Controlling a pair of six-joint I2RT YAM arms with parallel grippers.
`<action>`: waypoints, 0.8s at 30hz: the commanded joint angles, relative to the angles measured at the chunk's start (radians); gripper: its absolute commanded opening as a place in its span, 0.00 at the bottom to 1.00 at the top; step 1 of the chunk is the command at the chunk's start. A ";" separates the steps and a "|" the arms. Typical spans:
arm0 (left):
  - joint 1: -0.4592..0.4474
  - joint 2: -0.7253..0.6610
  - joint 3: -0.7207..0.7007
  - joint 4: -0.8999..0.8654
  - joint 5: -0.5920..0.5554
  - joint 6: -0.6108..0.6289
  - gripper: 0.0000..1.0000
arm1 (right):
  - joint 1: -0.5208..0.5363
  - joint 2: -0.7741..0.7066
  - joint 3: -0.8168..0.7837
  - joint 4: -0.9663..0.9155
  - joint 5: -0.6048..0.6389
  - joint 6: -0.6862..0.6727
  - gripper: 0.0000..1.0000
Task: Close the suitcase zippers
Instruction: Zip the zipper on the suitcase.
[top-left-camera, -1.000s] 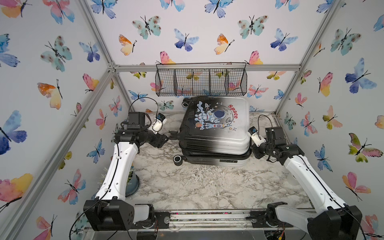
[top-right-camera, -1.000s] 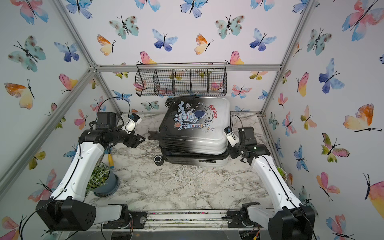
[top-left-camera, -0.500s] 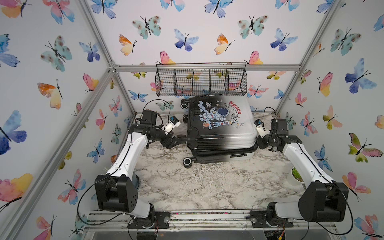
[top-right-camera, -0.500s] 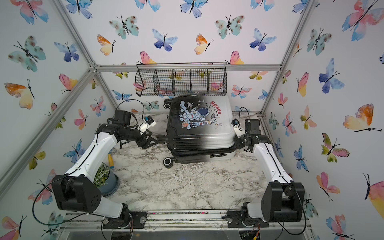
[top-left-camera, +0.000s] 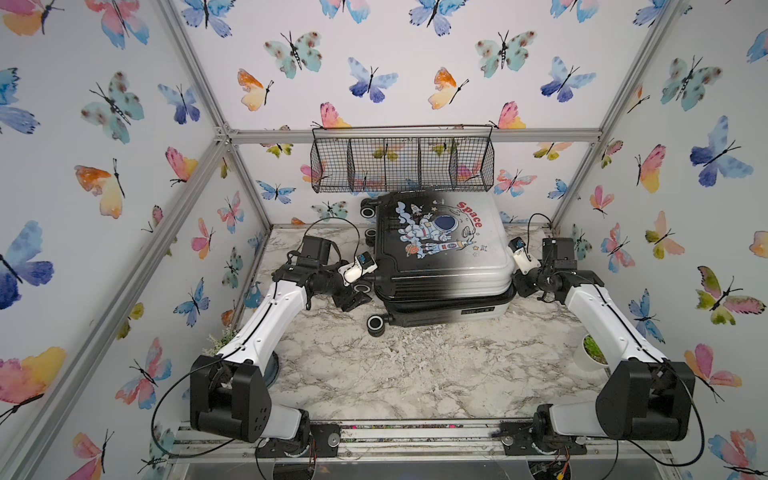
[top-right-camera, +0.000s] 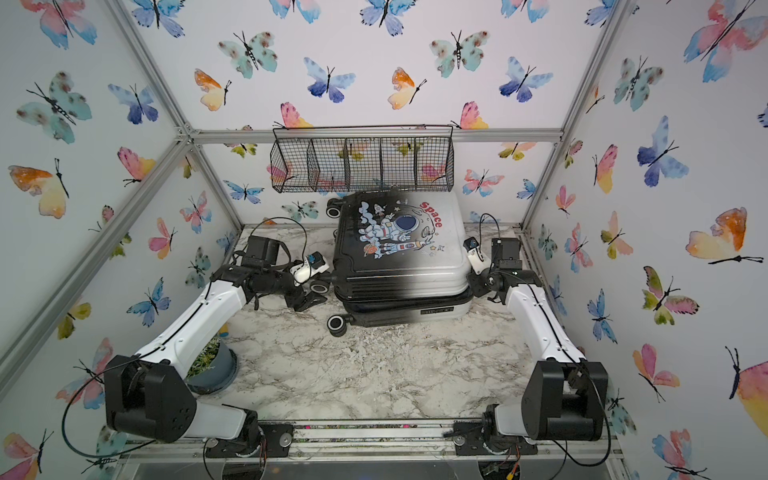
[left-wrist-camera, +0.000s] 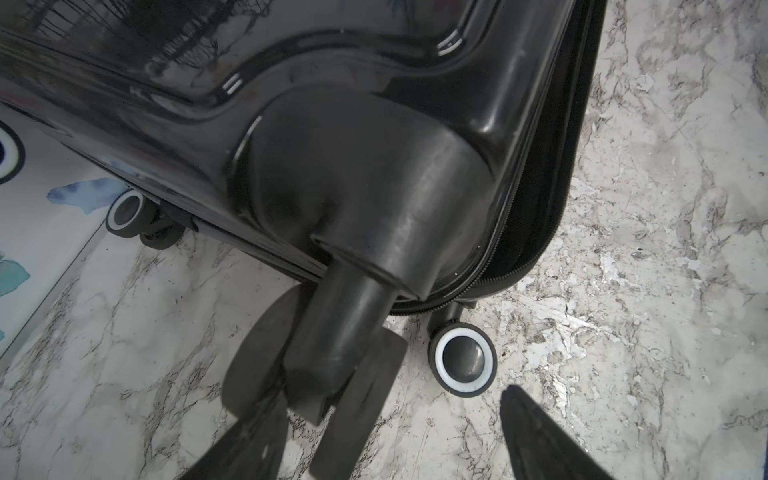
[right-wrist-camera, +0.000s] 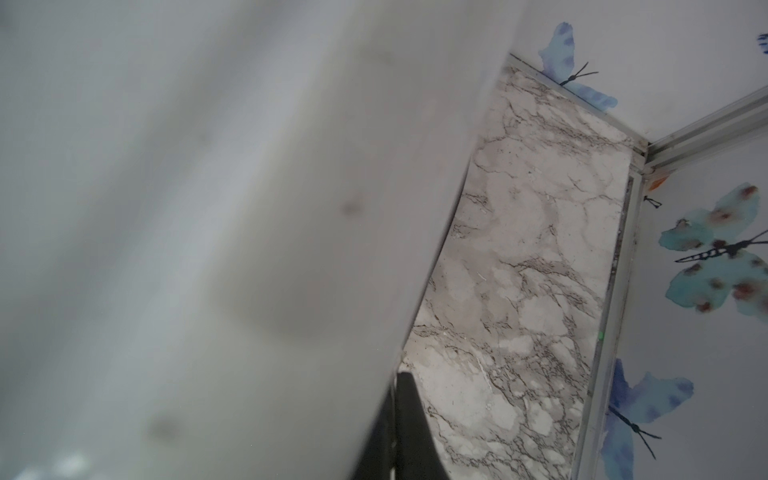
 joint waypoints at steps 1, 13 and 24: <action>-0.003 0.045 0.060 0.025 -0.019 0.030 0.80 | 0.000 -0.030 0.043 0.123 -0.057 -0.006 0.03; -0.001 -0.026 0.151 -0.123 -0.205 0.032 0.80 | 0.001 -0.027 0.028 0.128 -0.059 -0.023 0.03; 0.032 0.019 0.194 -0.068 -0.220 0.132 0.83 | 0.000 -0.016 0.042 0.113 -0.085 -0.031 0.03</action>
